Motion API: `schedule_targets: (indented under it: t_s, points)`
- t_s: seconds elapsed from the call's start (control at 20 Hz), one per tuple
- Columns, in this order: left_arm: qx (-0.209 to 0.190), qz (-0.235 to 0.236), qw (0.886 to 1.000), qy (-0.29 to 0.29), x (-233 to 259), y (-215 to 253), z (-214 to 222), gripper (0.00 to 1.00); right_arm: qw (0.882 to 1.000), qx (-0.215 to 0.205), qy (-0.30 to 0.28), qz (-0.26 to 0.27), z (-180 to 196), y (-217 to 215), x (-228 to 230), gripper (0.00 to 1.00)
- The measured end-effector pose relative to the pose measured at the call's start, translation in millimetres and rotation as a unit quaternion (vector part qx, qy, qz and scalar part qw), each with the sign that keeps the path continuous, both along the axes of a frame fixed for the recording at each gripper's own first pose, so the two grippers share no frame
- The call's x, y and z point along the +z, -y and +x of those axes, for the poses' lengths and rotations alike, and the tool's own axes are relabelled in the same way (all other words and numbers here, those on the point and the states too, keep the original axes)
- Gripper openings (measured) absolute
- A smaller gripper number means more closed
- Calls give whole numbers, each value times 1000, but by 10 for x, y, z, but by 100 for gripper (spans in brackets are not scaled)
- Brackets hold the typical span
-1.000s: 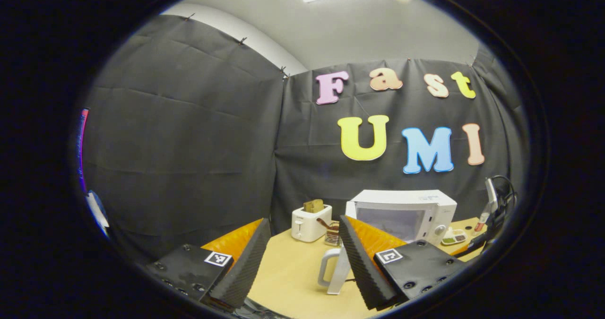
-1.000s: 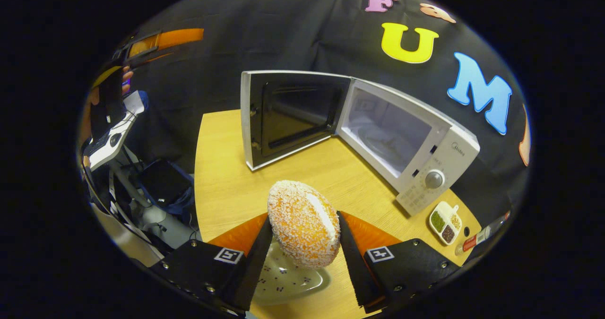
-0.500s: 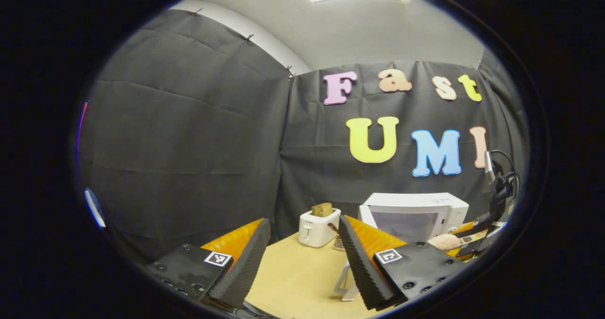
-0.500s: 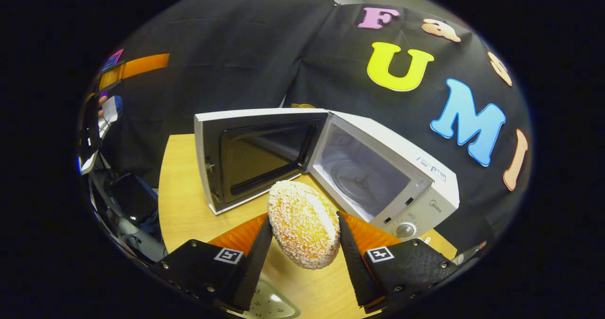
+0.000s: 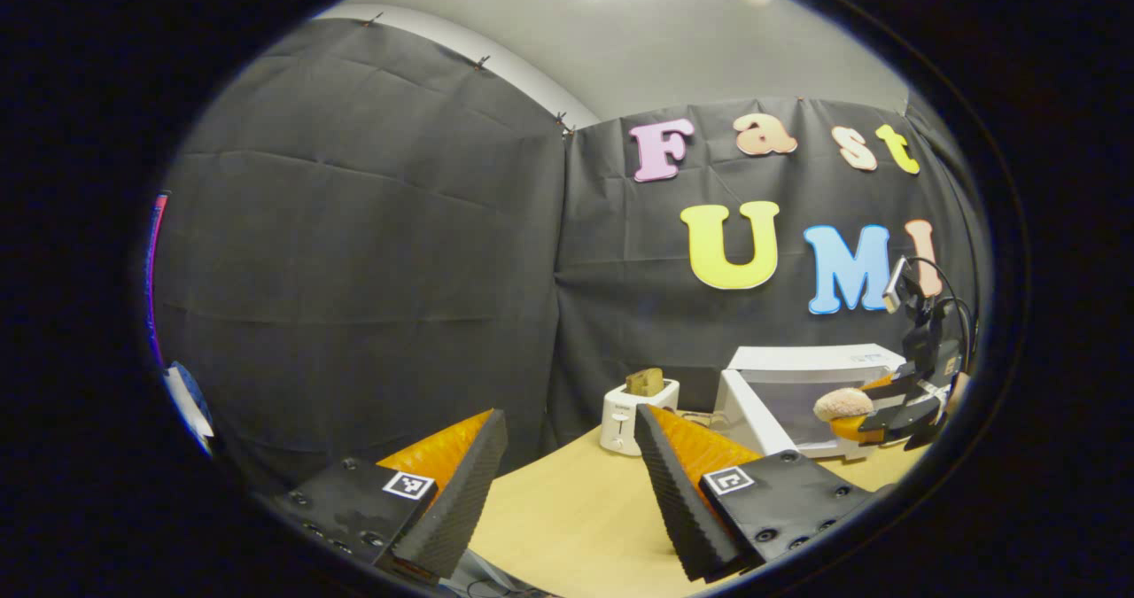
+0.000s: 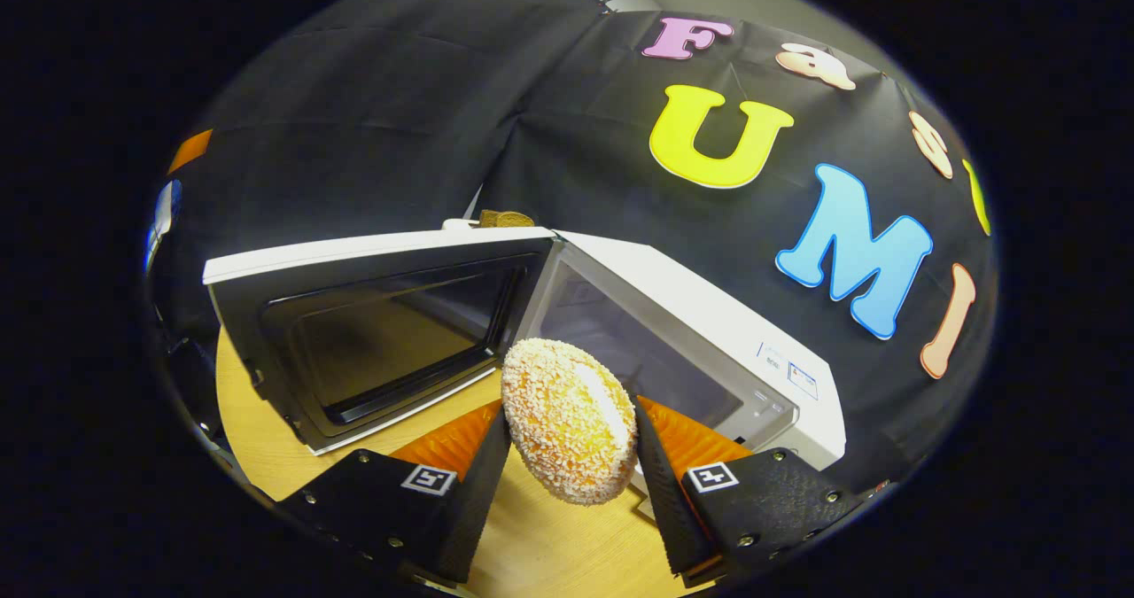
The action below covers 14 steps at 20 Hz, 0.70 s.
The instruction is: Open the microwave oven with the left hand, put the food in, and close the microwave oven.
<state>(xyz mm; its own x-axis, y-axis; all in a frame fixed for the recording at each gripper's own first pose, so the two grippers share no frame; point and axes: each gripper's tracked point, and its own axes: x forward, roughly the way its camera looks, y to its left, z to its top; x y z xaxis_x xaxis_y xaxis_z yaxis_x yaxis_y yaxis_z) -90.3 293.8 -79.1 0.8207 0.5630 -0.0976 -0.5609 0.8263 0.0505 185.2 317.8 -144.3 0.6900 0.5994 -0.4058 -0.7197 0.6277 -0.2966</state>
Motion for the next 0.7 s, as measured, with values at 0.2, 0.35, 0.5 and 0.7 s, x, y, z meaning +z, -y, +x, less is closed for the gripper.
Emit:
schedule_targets:
  t_s: [0.2, 0.35, 0.5, 0.7]
  points:
    - [1, 0, 1000, -8, -95, -188, 89, 95, 1000, -15, 14, -14, 333, -180, -107, 80]
    - [2, 1, 1000, -16, -154, -335, 135, 95, 999, -27, 20, -26, 584, -302, -252, 80]
    - [0, -1, 1000, -23, -206, -435, 225, 96, 998, -41, 21, -39, 798, -373, -434, 80]
    - [0, -3, 1000, -27, -228, -530, 329, 96, 996, -54, 25, -65, 1088, -457, -758, 80]
